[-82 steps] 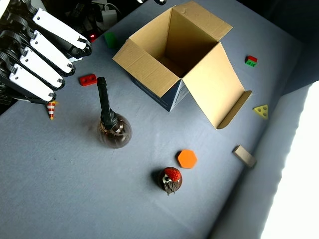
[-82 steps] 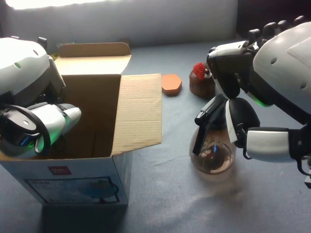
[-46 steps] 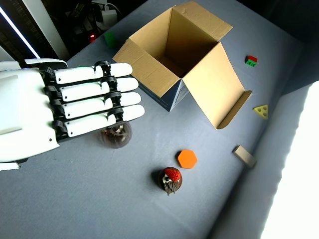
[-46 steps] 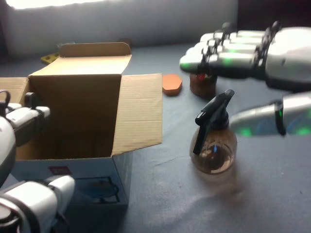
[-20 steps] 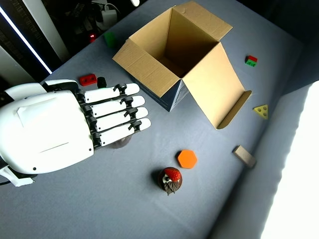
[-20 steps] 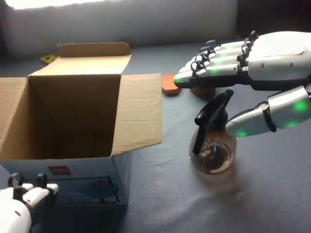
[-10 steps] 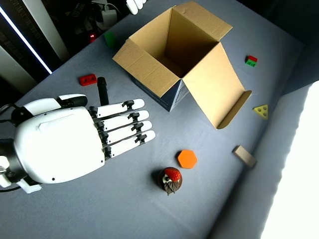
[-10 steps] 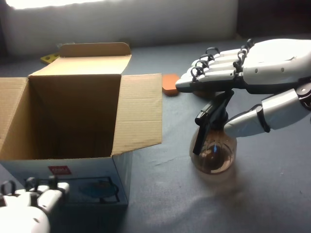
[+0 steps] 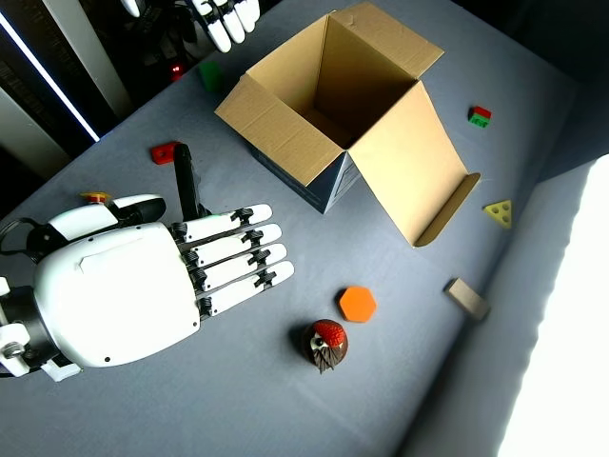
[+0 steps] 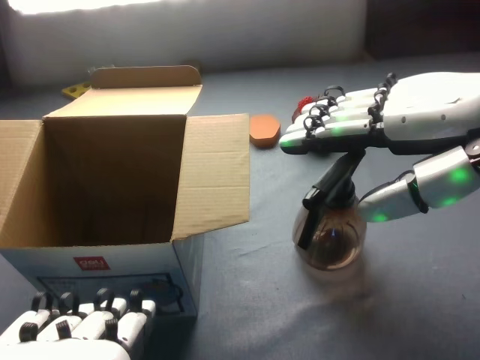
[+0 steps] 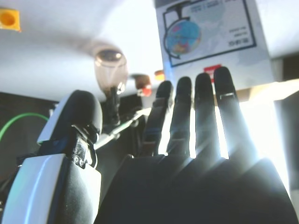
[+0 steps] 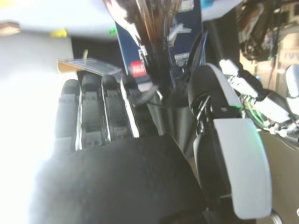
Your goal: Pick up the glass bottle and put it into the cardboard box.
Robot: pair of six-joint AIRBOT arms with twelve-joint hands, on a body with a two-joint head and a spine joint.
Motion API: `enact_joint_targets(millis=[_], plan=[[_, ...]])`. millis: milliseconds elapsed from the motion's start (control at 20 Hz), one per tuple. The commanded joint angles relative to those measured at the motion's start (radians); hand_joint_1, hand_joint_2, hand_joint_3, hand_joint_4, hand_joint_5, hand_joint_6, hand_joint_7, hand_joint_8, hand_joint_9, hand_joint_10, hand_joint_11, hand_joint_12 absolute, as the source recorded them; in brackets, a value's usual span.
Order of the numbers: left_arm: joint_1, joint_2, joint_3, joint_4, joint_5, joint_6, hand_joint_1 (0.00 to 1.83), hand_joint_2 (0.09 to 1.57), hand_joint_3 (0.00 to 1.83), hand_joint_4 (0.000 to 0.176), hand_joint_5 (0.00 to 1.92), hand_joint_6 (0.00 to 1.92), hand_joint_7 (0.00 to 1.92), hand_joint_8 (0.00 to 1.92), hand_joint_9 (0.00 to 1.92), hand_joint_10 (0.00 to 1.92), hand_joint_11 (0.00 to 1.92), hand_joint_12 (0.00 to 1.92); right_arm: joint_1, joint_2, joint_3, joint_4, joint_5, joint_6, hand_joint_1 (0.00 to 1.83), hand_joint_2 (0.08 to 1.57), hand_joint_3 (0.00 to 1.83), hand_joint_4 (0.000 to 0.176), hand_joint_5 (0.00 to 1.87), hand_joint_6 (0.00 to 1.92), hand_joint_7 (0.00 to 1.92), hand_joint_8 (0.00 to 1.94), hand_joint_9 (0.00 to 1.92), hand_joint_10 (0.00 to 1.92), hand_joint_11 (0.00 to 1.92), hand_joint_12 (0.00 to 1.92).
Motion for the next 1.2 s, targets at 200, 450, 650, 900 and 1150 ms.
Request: enact_joint_targets(millis=[200,450,650,900,1150], plan=[[0.041,-0.005,-0.006,0.125,-0.054,-0.048,0.11,1.33,0.00,0.000,0.07,0.00,0.08,0.00,0.09,0.00,0.00,0.46,0.012,-0.012,0.036,0.095,0.045,-0.006,0.64,1.13,0.00,0.000,0.00,0.00,0.00,0.00,0.00,0.03,0.00,0.00],[0.048,-0.005,-0.007,0.142,-0.055,-0.048,0.12,1.33,0.00,0.000,0.10,0.01,0.09,0.00,0.09,0.00,0.00,0.45,0.032,-0.012,0.036,0.095,0.063,0.000,0.74,1.14,0.00,0.000,0.00,0.00,0.00,0.00,0.00,0.01,0.00,0.00],[0.052,-0.010,-0.008,0.156,-0.056,-0.048,0.12,1.32,0.00,0.000,0.10,0.01,0.09,0.00,0.09,0.00,0.00,0.46,0.039,-0.016,0.035,0.089,0.074,0.011,0.75,1.14,0.00,0.000,0.00,0.00,0.00,0.00,0.00,0.00,0.00,0.00],[0.067,-0.017,-0.006,0.178,-0.067,-0.048,0.13,1.32,0.00,0.000,0.09,0.00,0.09,0.00,0.08,0.00,0.00,0.43,0.044,-0.027,0.035,0.075,0.077,0.012,0.76,1.14,0.00,0.000,0.00,0.00,0.00,0.00,0.00,0.00,0.00,0.00],[0.078,-0.026,0.005,0.196,-0.067,-0.039,0.13,1.33,0.00,0.000,0.07,0.00,0.07,0.00,0.07,0.00,0.00,0.41,0.034,-0.044,0.037,0.071,0.071,0.005,0.82,1.14,0.00,0.000,0.00,0.00,0.00,0.00,0.00,0.00,0.00,0.00]])
